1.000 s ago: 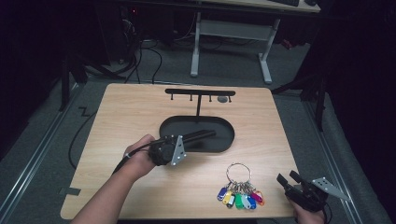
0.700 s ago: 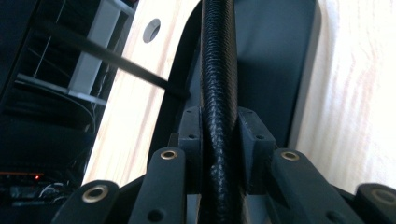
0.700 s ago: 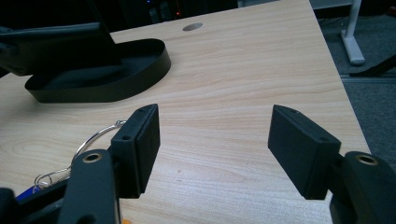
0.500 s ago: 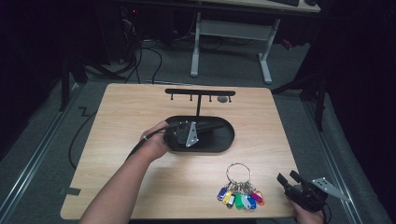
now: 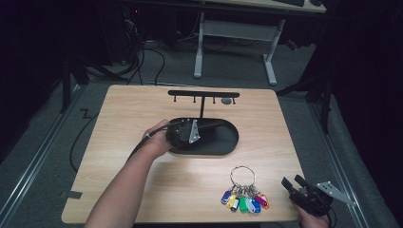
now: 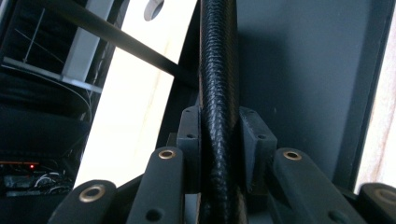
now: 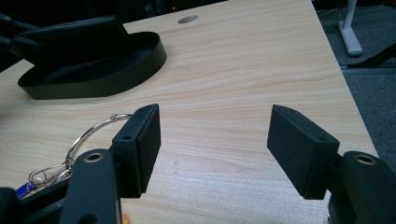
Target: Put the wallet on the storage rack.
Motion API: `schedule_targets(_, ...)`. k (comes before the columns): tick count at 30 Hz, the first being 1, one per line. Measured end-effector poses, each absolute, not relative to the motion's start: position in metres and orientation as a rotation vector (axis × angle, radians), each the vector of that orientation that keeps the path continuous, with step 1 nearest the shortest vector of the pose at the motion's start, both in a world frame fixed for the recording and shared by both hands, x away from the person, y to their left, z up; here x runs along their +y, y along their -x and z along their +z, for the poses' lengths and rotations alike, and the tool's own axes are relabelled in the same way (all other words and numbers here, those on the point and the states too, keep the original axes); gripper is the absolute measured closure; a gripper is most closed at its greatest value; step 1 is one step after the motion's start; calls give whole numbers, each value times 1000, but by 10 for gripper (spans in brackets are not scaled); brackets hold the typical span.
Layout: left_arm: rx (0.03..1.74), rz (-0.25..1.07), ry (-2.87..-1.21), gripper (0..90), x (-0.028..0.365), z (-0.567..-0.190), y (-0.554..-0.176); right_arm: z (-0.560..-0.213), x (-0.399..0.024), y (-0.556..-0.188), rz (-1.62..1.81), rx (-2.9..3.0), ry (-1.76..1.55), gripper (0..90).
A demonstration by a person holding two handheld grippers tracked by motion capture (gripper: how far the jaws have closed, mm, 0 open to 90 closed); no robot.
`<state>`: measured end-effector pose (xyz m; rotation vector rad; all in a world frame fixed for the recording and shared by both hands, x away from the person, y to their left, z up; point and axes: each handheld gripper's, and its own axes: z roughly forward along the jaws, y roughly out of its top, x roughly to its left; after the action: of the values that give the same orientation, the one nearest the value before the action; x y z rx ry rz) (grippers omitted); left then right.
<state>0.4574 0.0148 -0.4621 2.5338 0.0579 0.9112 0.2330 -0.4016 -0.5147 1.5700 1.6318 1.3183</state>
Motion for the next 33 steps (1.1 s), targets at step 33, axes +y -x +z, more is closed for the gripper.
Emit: schedule_targets(33, 361, 655, -2578, 517, 30, -483, -458, -515, -393, -239, 1333, 1673, -1572, 351)
